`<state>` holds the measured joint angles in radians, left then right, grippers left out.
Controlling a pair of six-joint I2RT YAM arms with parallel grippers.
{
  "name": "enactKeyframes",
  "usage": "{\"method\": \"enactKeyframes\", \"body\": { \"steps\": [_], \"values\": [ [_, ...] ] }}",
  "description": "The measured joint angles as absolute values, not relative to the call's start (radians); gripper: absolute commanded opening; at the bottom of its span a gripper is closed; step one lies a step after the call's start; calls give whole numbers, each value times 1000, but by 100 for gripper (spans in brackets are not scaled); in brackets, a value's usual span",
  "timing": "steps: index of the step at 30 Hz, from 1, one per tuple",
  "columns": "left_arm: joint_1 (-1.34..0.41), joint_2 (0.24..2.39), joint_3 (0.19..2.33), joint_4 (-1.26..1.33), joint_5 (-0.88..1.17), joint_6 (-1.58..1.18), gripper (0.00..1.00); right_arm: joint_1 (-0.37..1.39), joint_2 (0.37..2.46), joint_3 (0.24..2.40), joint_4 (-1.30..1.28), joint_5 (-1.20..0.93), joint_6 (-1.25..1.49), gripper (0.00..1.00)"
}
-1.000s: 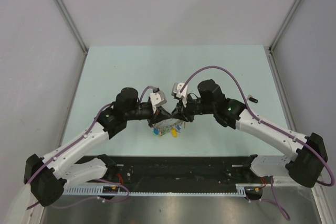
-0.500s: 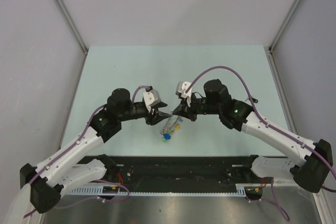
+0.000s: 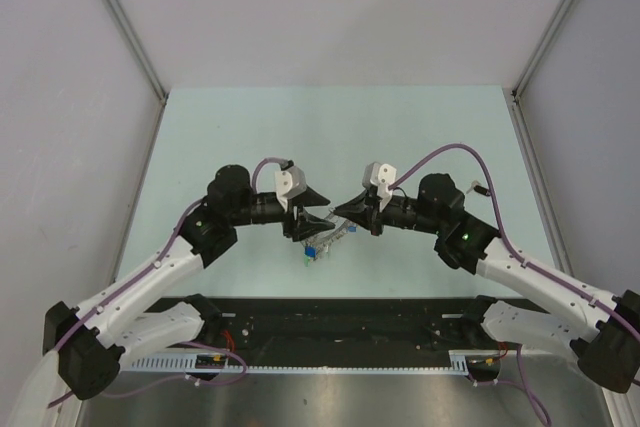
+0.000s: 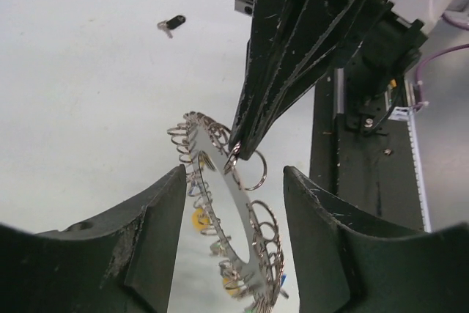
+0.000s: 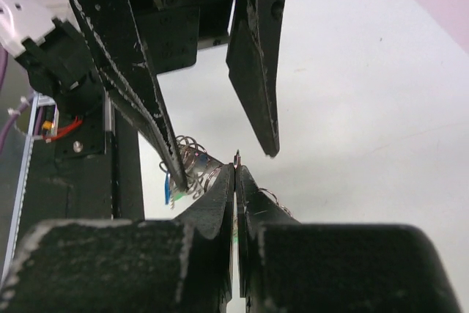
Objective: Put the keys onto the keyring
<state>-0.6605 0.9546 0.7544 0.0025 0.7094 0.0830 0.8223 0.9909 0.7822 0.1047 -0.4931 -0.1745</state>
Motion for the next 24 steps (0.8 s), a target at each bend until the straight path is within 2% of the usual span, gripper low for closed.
{"method": "enactKeyframes", "body": {
  "steps": [15, 24],
  "values": [
    [-658, 975, 709, 228, 854, -136, 64, 817, 970, 672, 371, -487, -77, 0],
    [-645, 902, 702, 206, 717, -124, 60, 794, 926, 657, 388, -494, -52, 0]
  ]
}}
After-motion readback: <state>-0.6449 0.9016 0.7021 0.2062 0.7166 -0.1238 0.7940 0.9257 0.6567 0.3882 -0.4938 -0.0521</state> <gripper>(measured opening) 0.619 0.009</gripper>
